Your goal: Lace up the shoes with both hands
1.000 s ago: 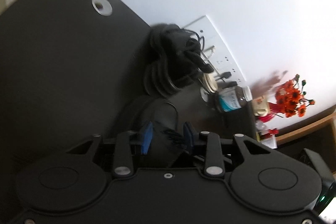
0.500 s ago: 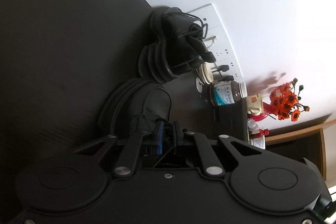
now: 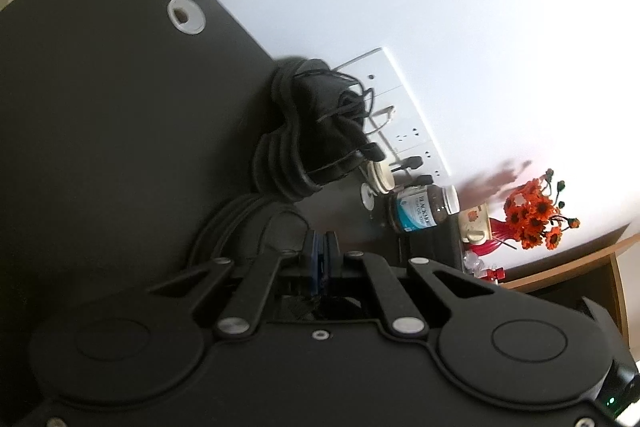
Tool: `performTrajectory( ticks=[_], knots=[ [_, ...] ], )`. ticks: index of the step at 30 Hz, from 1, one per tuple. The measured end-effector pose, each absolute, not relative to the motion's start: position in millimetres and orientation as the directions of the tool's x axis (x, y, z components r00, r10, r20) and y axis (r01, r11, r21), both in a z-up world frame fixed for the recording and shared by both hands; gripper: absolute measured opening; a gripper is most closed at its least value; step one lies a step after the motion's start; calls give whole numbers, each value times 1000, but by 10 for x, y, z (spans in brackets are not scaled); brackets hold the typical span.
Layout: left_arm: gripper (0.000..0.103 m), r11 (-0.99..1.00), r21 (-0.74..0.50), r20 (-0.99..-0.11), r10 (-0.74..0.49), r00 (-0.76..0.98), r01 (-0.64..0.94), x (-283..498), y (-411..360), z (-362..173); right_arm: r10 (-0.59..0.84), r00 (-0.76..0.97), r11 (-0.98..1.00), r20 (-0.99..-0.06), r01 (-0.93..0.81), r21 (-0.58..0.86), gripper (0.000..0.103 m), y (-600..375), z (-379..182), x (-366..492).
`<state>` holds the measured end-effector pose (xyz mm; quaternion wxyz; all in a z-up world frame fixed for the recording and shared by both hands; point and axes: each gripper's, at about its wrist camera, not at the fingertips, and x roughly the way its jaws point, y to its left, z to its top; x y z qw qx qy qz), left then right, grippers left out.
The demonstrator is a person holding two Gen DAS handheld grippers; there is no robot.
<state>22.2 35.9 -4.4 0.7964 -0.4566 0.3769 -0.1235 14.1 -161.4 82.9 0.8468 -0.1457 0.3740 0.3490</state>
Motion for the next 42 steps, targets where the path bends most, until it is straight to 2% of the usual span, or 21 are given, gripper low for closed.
performTrajectory(
  ticks=[4,5,6,8,9,10,11,14,18,19,21,22,27,28,29,30,37,41,42],
  knots=[
    [2,573,-809,-488,-535,689,-128,189,337,32,474,454,707,-754,-707,19,17,-1526,734,204],
    [2,577,-807,-489,-532,691,-126,179,340,40,480,447,714,-755,-699,40,5,-1538,712,231],
    [3,577,-807,-488,-528,695,-128,168,356,38,499,435,728,-750,-679,91,4,-1585,710,273],
    [13,612,-780,-511,-496,702,-135,144,373,56,544,417,759,-728,-614,216,4,-1718,744,382],
    [25,649,-749,-533,-469,704,-135,128,361,79,557,419,773,-717,-577,264,4,-1784,767,432],
    [55,686,-717,-549,-446,707,-125,107,340,102,572,420,782,-705,-539,313,4,-1852,788,482],
    [56,715,-692,-552,-435,711,-100,84,313,123,592,414,783,-692,-501,370,4,-1924,803,531],
    [53,765,-644,-552,-455,699,-11,83,174,179,640,402,763,-655,-432,480,4,-2068,861,615],
    [50,799,-600,-564,-455,689,37,183,-32,217,697,382,712,-607,-466,526,4,-2056,997,553],
    [45,801,-597,-568,-456,685,38,209,-67,212,713,377,696,-592,-482,532,4,-2038,1035,522],
    [27,799,-600,-575,-461,675,35,252,-113,191,745,367,662,-557,-512,548,4,-2027,1105,452],
    [2,789,-613,-572,-474,669,35,260,-113,178,759,366,647,-539,-523,555,4,-2032,1144,427],
    [3,737,-676,-536,-489,689,-2,240,35,195,712,462,700,-529,-521,488,10,-2186,1269,349],
    [3,727,-686,-520,-487,701,-4,231,78,226,696,477,717,-536,-502,485,14,-2242,1260,361],
    [3,720,-694,-503,-485,715,0,223,116,265,680,492,733,-544,-481,481,24,-2298,1250,374],
    [3,716,-698,-488,-480,729,4,214,146,310,664,504,747,-552,-466,474,28,-2343,1239,382],
    [3,700,-710,-398,-492,775,80,165,179,628,615,483,768,-623,-544,337,28,-2215,1077,282],
    [3,698,-706,-382,-517,766,119,144,84,694,617,462,730,-637,-638,246,28,-1971,980,197],
    [3,697,-706,-380,-521,764,124,134,70,691,627,457,721,-631,-648,247,25,-1945,972,191]
  ],
)
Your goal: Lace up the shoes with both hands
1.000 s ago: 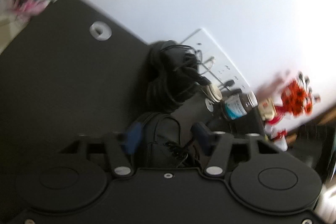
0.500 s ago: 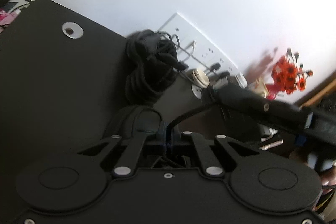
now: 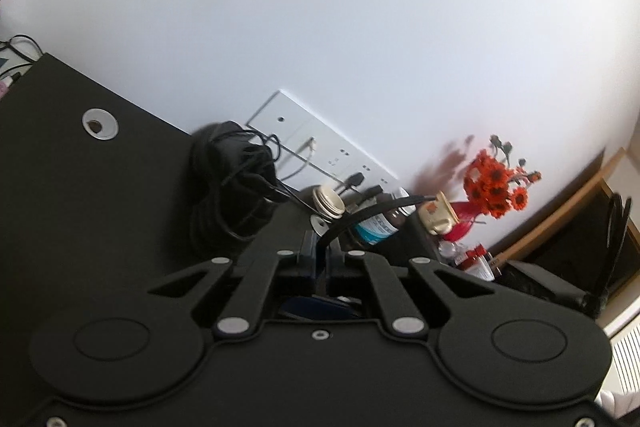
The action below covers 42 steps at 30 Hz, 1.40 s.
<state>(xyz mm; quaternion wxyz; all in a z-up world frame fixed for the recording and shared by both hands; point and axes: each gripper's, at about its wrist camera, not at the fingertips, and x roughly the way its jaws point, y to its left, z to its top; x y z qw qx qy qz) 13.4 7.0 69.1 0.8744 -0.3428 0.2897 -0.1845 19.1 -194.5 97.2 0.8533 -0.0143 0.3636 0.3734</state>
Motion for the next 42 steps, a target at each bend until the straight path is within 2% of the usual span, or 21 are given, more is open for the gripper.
performTrajectory(
  ticks=[1,2,6,8,9,16,19,22,25,27,30,34,38,42],
  knots=[
    [3,696,-707,-379,-522,764,124,122,70,683,642,453,713,-619,-650,263,19,-1942,978,202],
    [3,696,-708,-379,-519,767,121,111,81,666,657,448,708,-606,-642,293,4,-1967,991,224],
    [11,732,-676,-414,-474,777,86,50,163,579,686,440,712,-579,-569,412,4,-2143,1028,363],
    [32,764,-642,-447,-443,778,66,12,183,526,695,436,711,-572,-535,456,4,-2221,1043,416],
    [36,783,-619,-464,-429,775,63,-3,170,501,705,432,703,-562,-528,476,4,-2249,1059,425],
    [37,841,-533,-536,-423,731,96,40,-150,388,780,403,625,-479,-545,559,4,-2209,1250,377],
    [36,851,-513,-532,-422,734,117,98,-276,401,824,375,566,-424,-565,600,4,-2185,1376,348],
    [3,831,-543,-510,-444,737,125,134,-285,413,830,369,556,-418,-593,582,4,-2144,1466,300],
    [3,822,-563,-515,-431,741,86,152,-210,389,790,408,611,-456,-581,538,10,-2196,1453,275],
    [3,814,-577,-518,-429,740,69,147,-156,371,752,443,658,-488,-540,524,34,-2321,1405,298],
    [3,804,-593,-521,-426,740,45,137,-87,346,684,488,729,-543,-494,474,33,-2542,1247,304],
    [3,796,-604,-522,-432,736,38,128,-54,336,604,455,789,-655,-459,408,33,-2717,920,272],
    [3,790,-612,-526,-440,728,35,143,-46,314,624,392,776,-676,-410,479,33,-2791,649,270],
    [3,790,-613,-537,-438,721,24,141,-40,293,682,351,731,-642,-343,589,33,-2837,445,338]
  ],
)
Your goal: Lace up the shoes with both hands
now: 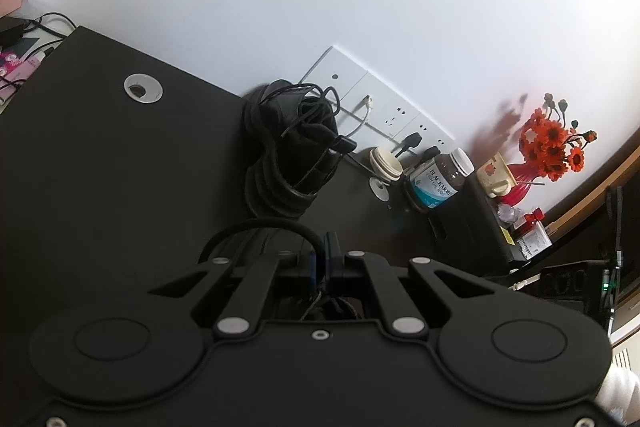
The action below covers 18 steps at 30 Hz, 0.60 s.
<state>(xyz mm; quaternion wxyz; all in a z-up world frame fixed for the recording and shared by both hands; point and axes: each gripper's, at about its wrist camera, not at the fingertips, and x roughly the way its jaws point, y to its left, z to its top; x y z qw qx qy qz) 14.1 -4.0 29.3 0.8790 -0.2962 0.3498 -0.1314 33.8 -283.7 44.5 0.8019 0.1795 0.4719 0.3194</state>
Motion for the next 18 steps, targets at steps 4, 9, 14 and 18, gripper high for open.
performTrajectory(
  ticks=[4,9,14,18],
  knots=[
    [3,791,-612,-542,-433,720,15,119,-25,290,746,303,662,-593,-235,712,33,-2897,207,430],
    [3,793,-610,-555,-423,716,-4,109,0,282,803,291,573,-520,-136,808,24,-3024,31,447],
    [3,790,-612,-561,-414,717,-22,114,21,271,832,293,518,-471,-107,849,3,-3102,17,479],
    [3,792,-610,-561,-405,723,-29,117,20,285,818,294,545,-494,-125,829,3,-3092,57,460]
  ],
)
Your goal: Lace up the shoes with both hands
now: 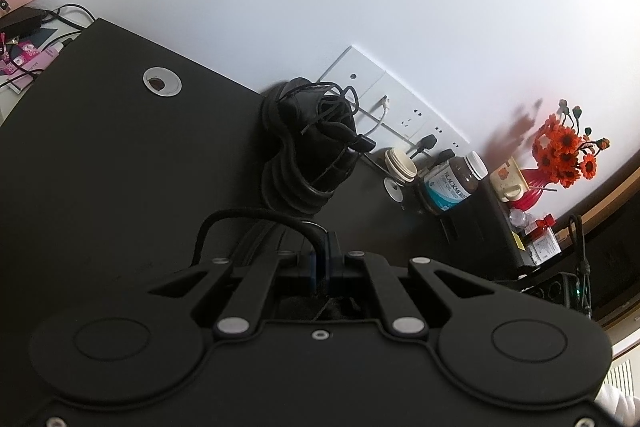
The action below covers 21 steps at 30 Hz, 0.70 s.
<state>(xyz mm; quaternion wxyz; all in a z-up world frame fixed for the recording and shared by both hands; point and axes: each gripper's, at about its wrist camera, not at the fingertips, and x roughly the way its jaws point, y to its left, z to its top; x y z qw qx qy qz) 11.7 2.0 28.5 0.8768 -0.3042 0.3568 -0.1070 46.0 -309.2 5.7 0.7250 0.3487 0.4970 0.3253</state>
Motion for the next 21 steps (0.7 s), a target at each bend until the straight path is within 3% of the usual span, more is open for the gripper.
performTrajectory(
  ticks=[10,21],
  knots=[
    [3,791,-599,-588,-329,739,-125,43,194,274,723,361,675,-589,-186,714,3,-3167,242,422],
    [3,783,-592,-613,-281,739,-193,34,321,245,704,373,696,-604,-196,691,3,-3135,256,424]
  ],
)
